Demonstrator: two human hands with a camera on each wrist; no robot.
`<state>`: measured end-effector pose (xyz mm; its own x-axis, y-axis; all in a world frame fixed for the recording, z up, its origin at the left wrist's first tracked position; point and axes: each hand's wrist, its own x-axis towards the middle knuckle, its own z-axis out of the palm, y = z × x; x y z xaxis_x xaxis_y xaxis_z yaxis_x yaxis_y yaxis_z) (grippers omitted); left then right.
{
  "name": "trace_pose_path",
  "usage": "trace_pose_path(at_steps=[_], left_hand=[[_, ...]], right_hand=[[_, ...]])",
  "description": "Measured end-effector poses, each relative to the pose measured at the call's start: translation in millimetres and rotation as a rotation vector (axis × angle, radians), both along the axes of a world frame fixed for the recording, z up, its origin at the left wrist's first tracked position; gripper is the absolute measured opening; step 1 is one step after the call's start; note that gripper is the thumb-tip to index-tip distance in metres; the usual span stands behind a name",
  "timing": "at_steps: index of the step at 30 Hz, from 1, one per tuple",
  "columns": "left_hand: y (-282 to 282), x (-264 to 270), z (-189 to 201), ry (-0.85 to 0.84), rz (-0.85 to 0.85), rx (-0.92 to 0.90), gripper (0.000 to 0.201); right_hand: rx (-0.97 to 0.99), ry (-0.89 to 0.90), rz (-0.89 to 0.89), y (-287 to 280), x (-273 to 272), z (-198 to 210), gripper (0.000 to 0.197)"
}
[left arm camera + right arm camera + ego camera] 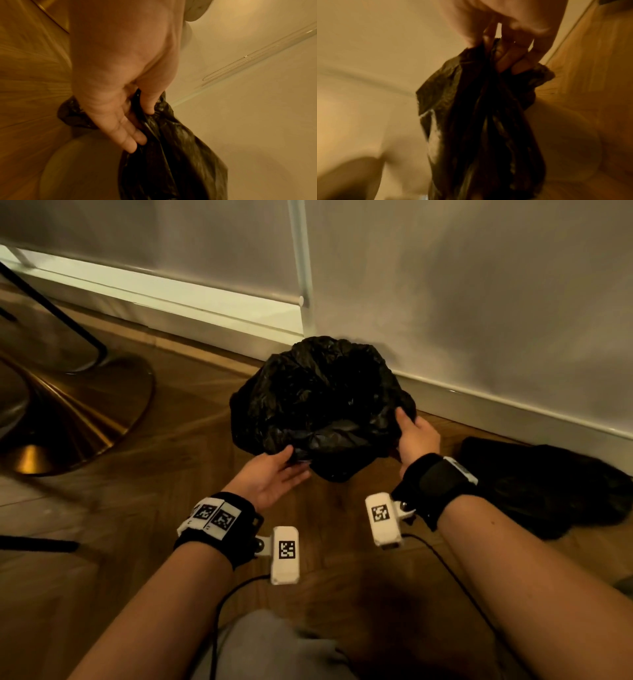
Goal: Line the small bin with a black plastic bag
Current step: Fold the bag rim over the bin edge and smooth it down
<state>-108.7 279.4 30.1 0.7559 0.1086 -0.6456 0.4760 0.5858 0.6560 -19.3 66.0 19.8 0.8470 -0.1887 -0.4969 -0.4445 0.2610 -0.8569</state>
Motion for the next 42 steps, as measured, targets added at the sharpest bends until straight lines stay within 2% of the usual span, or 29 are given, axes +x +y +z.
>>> trace_pose_path(at_steps=[3, 6, 8, 10, 13, 17, 20, 24, 27, 29, 32, 37, 39, 40, 41, 42], left_hand=[[5, -2, -4, 0.001, 0.042, -0.059, 0.04], [1, -1, -3, -0.019, 0.008, -0.117, 0.03], [-1, 1, -5, -0.019, -0.014, -0.15, 0.022], [-1, 2, -8, 0.003, -0.021, -0.149, 0.019], [2, 2, -14, 0.029, 0.026, -0.169, 0.03], [2, 2, -11, -0.011, 0.039, -0.271, 0.037], [-2, 7, -7, -0.027, 0.072, -0.241, 0.038], [0, 8, -9, -0.042, 0.155, -0.28, 0.044], [5, 5, -11, -0.128, 0.158, -0.334, 0.052], [5, 7, -12, -0.157, 0.12, -0.26, 0.053], [4, 17, -15, -0.103, 0.146, -0.166, 0.052], [13, 28, -21, -0.027, 0.293, -0.209, 0.047], [15, 30, -24, -0.028, 0.305, -0.244, 0.046], [14, 31, -25, -0.038, 0.3, -0.25, 0.044], [13, 31, -25, -0.042, 0.3, -0.247, 0.042], [12, 32, -24, -0.047, 0.292, -0.235, 0.041]], right_hand=[[0.219, 0.152, -0.093, -14, 5, -7, 0.043], [0.355, 0.26, -0.026, -10, -13, -8, 0.052], [0.531, 0.325, 0.028, 0, -27, -8, 0.054], [0.695, 0.362, 0.035, 8, -33, -6, 0.05], [0.786, 0.44, 0.005, 9, -27, -1, 0.03], [0.776, 0.4, 0.033, 4, -18, 2, 0.036], [0.79, 0.367, 0.04, 10, -10, 0, 0.037], [0.79, 0.315, 0.045, 9, -4, -2, 0.048], [1.008, 0.275, -0.017, 4, -9, 1, 0.061], [0.978, 0.272, 0.02, 7, -8, 4, 0.057], [0.835, 0.339, 0.028, 11, -1, 2, 0.053], [0.827, 0.366, -0.006, 8, 1, 11, 0.048], [0.712, 0.415, -0.037, 10, 10, 19, 0.051], [0.569, 0.402, -0.017, 10, 8, 22, 0.056], [0.261, 0.351, 0.084, 11, 5, 19, 0.06], [0.262, 0.34, 0.061, 8, 8, 10, 0.061]])
